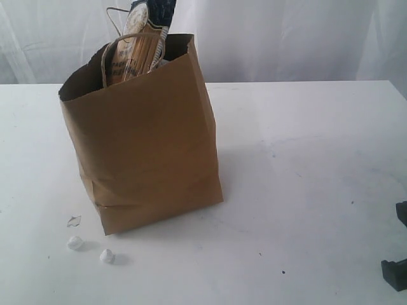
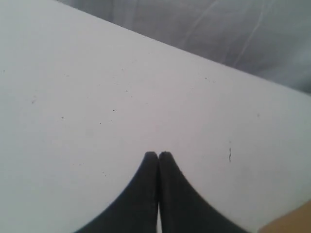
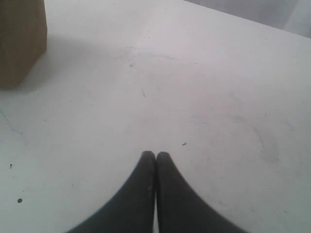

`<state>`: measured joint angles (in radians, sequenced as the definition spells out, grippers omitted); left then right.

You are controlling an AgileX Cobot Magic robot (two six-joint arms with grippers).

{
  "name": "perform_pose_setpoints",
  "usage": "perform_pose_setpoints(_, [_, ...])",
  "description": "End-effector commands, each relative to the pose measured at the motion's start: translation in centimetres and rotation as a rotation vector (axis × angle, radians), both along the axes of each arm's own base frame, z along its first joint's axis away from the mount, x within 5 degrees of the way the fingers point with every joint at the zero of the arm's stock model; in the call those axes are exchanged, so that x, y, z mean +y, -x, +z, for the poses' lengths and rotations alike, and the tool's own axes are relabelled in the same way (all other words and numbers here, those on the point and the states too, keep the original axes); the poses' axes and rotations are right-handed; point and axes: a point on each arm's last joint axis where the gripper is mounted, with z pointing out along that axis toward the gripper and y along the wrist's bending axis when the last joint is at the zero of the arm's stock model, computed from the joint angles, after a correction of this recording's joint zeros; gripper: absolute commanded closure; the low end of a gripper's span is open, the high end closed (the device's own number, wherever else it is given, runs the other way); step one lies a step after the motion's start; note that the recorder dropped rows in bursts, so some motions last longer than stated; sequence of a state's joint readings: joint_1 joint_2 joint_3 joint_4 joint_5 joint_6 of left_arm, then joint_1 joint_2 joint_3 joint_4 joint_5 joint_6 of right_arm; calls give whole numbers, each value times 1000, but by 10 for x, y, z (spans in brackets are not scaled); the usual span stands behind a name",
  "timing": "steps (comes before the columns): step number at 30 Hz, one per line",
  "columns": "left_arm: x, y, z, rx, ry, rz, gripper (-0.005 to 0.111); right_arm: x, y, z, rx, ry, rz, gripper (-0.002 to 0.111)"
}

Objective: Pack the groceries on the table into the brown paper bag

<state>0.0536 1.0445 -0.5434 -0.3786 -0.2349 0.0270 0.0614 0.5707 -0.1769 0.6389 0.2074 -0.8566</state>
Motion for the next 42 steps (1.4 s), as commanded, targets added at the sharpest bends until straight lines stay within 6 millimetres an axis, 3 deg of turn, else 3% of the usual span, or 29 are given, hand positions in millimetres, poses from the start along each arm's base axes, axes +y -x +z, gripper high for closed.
perform_pose_setpoints(1, [-1, 20, -2, 174, -211, -119, 107, 0, -1, 3, -11, 3, -1, 108])
perform_pose_setpoints(6, [-3, 47, -27, 566, -204, -201, 107, 0, -1, 3, -11, 3, -1, 108])
perform_pose_setpoints(11, [-28, 44, -28, 461, -88, -443, 107, 0, -1, 3, -11, 3, -1, 108])
perform_pose_setpoints(16, [-56, 33, -37, 387, 11, -829, 107, 0, -1, 3, -11, 3, -1, 108])
perform_pose_setpoints(23, [-60, 16, -48, 396, -21, -953, 107, 0, -1, 3, -11, 3, -1, 108])
perform_pose_setpoints(27, [-58, 12, -55, 366, -138, -1019, 91, 0, -1, 3, -11, 3, -1, 108])
perform_pose_setpoints(32, [-59, 5, -69, 375, -170, -1090, 53, 0, -1, 3, -11, 3, -1, 108])
perform_pose_setpoints(35, [-61, -3, -76, 338, -135, -1091, 49, 0, -1, 3, -11, 3, -1, 108])
perform_pose_setpoints(42, [-68, -11, -99, 169, -306, -1372, 50, 0, -1, 3, -11, 3, -1, 108])
